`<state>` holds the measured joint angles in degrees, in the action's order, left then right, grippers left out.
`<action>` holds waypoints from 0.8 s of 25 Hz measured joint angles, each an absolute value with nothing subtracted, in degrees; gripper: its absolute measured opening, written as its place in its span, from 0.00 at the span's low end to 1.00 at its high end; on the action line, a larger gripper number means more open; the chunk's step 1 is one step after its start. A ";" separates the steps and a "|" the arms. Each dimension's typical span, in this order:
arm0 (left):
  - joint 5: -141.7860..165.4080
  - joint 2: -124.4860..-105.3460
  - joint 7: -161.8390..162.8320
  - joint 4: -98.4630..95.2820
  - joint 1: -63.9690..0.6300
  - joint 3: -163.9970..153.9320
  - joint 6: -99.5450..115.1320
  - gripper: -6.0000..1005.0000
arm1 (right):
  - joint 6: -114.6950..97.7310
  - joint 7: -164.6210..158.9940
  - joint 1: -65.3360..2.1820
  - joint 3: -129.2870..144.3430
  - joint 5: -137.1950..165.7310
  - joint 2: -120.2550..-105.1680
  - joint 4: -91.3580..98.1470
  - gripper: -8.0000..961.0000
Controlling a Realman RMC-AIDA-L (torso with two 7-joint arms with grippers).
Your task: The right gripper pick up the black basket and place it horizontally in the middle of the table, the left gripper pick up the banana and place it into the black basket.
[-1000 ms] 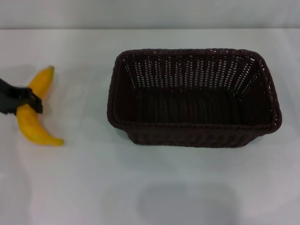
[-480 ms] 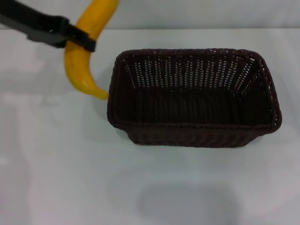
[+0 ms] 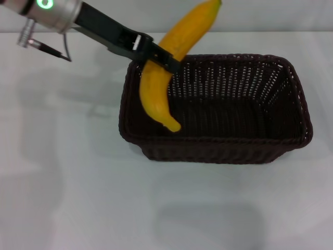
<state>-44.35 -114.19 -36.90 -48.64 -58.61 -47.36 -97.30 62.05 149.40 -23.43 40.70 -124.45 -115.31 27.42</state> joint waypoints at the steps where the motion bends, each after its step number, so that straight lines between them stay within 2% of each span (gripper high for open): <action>1: -44.20 -114.59 -37.28 -48.45 -58.83 -47.42 -96.57 0.55 | 62.06 149.41 -23.35 40.69 -124.45 -115.31 27.41 0.69; 2: -44.13 -115.10 -37.96 -48.33 -58.98 -47.59 -95.02 0.55 | 62.07 149.41 -23.31 40.69 -124.45 -115.31 27.42 0.69; 9: -44.92 -115.53 -41.74 -48.72 -57.68 -47.71 -91.09 0.56 | 62.48 149.42 -22.20 40.69 -124.46 -115.31 27.41 0.69; 14: -48.80 -117.27 -49.91 -54.49 -51.80 -47.77 -86.93 0.81 | 63.16 149.42 -21.60 40.07 -124.46 -115.23 27.45 0.69; 16: -51.43 -118.41 -54.21 -58.01 -48.01 -47.90 -84.29 0.83 | 63.59 149.42 -21.41 39.59 -124.46 -115.22 27.40 0.69; 20: -59.16 -119.11 -61.20 -61.18 -40.52 -48.45 -77.98 0.88 | 64.78 149.42 -20.77 39.35 -124.45 -115.22 27.34 0.69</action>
<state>-59.16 -119.11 -61.20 -61.18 -40.52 -48.45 -77.98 64.78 149.42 -20.77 39.35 -124.45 -115.22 27.34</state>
